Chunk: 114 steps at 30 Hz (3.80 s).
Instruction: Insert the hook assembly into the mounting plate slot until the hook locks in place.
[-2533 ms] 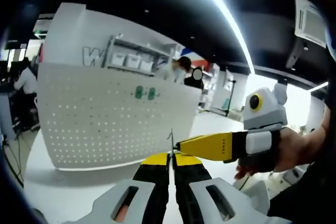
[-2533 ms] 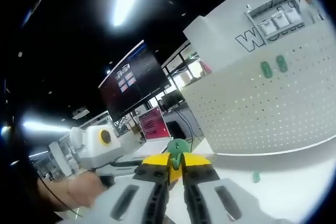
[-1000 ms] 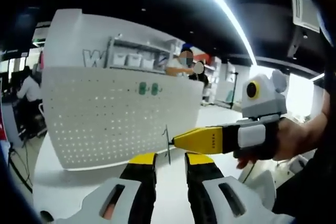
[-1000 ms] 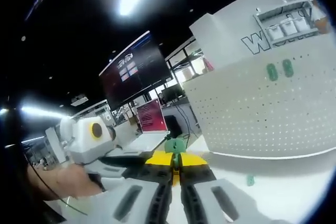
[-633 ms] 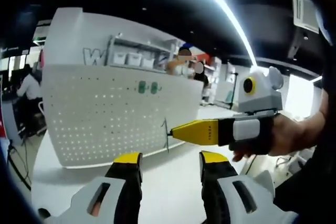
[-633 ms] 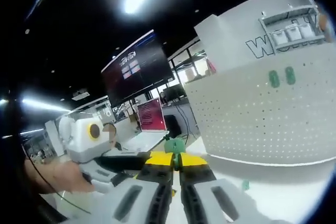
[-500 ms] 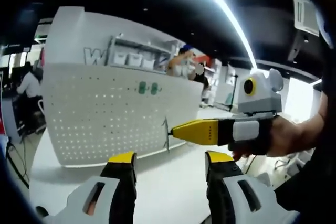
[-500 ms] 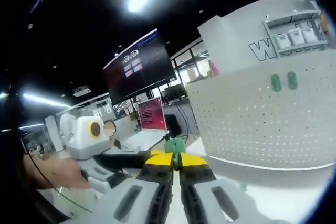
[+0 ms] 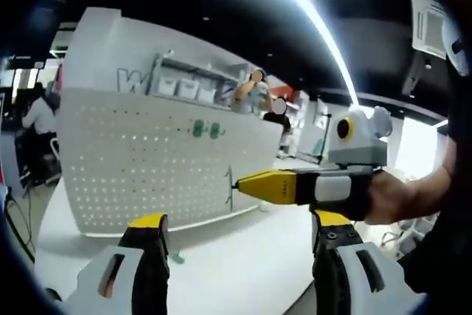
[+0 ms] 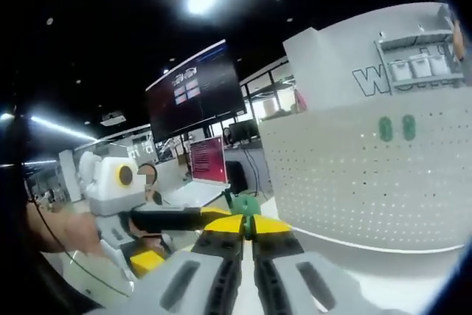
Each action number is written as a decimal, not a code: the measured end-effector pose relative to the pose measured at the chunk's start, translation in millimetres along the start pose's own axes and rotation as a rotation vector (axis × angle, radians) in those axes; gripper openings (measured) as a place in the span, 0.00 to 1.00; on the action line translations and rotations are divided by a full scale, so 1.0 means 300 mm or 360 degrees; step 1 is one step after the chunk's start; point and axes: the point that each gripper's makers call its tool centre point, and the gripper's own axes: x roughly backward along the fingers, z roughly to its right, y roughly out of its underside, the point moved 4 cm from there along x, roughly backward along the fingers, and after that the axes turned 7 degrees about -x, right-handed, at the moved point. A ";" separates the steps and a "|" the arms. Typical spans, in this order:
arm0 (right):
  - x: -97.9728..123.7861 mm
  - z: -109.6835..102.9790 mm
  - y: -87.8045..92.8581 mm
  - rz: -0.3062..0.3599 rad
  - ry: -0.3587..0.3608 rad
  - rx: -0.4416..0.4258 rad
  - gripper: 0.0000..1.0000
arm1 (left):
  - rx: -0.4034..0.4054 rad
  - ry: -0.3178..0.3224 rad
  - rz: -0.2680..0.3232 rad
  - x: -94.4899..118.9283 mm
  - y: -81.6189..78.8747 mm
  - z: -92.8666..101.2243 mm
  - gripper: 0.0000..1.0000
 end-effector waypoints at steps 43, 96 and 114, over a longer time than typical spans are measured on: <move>-0.031 0.307 -0.135 0.0301 0.0492 0.0212 0.00 | 0.0016 -0.0100 -0.0089 0.019 0.037 -0.078 0.91; 0.026 0.755 -0.342 0.0564 0.0982 0.0238 0.01 | 0.0048 -0.0301 -0.0111 0.067 0.055 -0.201 0.87; 0.027 0.827 -0.378 0.0636 0.1080 0.0221 0.01 | 0.0068 -0.0310 -0.0138 0.059 0.073 -0.213 0.87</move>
